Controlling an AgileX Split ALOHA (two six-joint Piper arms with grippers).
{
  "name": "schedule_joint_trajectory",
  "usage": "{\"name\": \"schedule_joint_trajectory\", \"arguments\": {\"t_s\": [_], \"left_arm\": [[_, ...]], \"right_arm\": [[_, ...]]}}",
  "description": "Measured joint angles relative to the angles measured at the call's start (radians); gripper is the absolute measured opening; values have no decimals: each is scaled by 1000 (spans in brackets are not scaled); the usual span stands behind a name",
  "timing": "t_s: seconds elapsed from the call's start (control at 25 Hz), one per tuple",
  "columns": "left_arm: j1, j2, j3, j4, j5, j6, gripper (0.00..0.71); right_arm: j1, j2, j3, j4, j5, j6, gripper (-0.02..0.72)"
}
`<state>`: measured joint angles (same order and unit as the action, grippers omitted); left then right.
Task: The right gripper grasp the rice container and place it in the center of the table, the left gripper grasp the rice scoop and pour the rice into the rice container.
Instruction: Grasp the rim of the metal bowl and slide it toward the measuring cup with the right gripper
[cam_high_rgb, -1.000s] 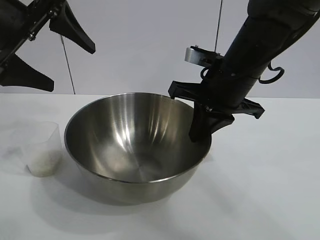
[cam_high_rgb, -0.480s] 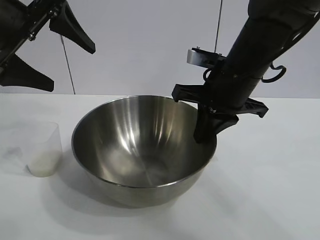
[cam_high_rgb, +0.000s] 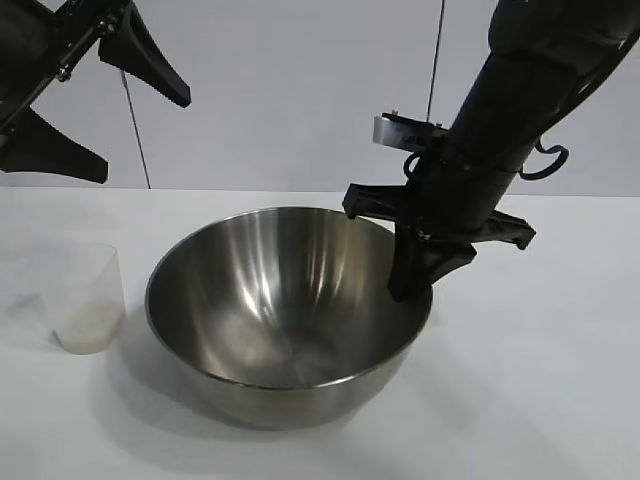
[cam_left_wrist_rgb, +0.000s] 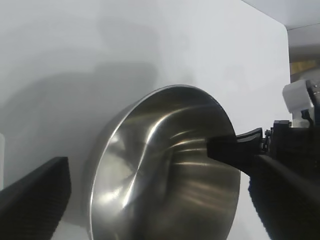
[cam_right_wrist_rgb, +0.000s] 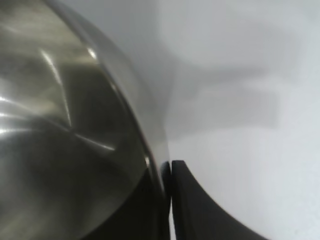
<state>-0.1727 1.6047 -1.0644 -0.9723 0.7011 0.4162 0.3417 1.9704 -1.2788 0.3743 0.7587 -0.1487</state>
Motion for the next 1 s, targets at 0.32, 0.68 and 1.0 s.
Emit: {"name": "schedule_joint_trajectory", "arguments": {"t_s": [0.32,0.68,1.0], "left_arm": [[0,0,0,0,-9,0,694],[0,0,0,0,-11,0,694],[0,0,0,0,-35,0,694]], "right_arm": [[0,0,0,13,-7,0,45],[0,-20,-9,30,-15,0,521],[0,-80,-114,11,56,30,630]]}}
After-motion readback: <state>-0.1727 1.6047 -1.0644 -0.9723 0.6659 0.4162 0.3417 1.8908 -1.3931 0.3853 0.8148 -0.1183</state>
